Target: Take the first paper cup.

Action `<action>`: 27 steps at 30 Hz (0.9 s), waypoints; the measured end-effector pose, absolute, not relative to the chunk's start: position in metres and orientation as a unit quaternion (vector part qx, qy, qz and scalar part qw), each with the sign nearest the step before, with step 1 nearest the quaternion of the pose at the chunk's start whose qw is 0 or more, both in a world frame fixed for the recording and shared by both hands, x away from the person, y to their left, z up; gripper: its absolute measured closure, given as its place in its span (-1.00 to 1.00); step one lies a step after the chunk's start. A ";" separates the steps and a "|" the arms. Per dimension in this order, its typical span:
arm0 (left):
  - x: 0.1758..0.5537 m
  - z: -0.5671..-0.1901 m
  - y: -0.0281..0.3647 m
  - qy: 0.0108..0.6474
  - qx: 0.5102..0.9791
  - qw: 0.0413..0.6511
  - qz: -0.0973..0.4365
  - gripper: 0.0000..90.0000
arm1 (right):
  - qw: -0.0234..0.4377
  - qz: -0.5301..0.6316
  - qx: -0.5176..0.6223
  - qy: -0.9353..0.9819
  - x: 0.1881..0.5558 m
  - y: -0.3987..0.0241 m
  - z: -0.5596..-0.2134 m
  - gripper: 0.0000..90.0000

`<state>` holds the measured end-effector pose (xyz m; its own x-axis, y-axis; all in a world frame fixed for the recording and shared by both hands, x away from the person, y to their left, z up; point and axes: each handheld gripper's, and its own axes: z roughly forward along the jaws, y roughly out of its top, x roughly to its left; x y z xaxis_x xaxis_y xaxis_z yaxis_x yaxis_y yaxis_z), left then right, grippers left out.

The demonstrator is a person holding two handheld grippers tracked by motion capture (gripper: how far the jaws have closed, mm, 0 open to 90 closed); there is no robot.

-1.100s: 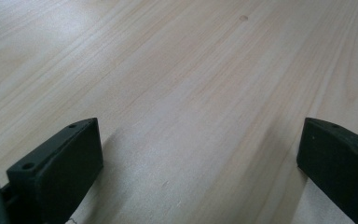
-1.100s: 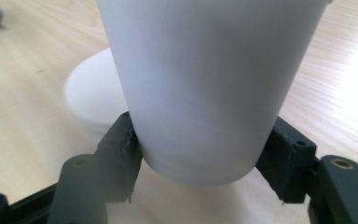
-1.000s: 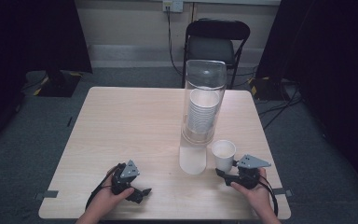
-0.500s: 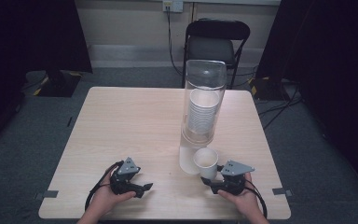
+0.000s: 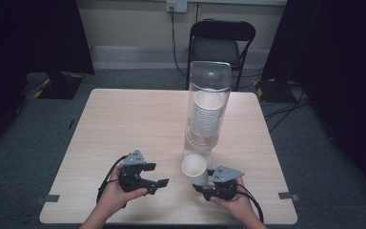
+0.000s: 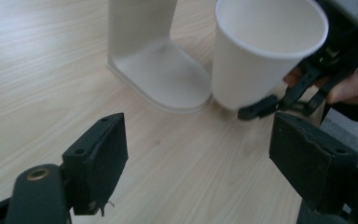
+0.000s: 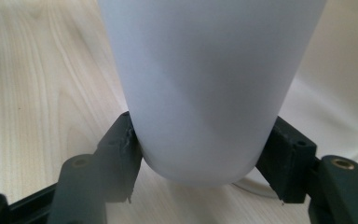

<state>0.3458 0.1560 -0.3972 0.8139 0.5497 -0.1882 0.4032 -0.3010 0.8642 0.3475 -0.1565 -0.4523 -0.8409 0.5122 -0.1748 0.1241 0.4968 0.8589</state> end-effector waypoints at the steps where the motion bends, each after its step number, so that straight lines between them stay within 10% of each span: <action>1: 0.346 -0.395 0.154 0.296 0.798 0.520 0.071 -0.57 | 0.207 0.465 0.185 0.841 0.347 -0.155 -0.452 -0.18; 21: 0.360 -0.379 0.123 0.351 0.795 0.492 0.054 0.05 | 0.212 0.463 0.140 0.849 0.344 -0.126 -0.451 -0.19; 27: 0.360 -0.376 0.124 0.368 0.793 0.482 0.060 0.66 | 0.205 0.469 0.141 0.847 0.344 -0.121 -0.450 -0.19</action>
<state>0.3604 0.1245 -0.3756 0.7224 0.6408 -0.2600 0.5255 -0.2644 0.8087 0.3444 -0.1208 -0.4501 -0.8761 0.4314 -0.2153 0.0466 0.5202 0.8527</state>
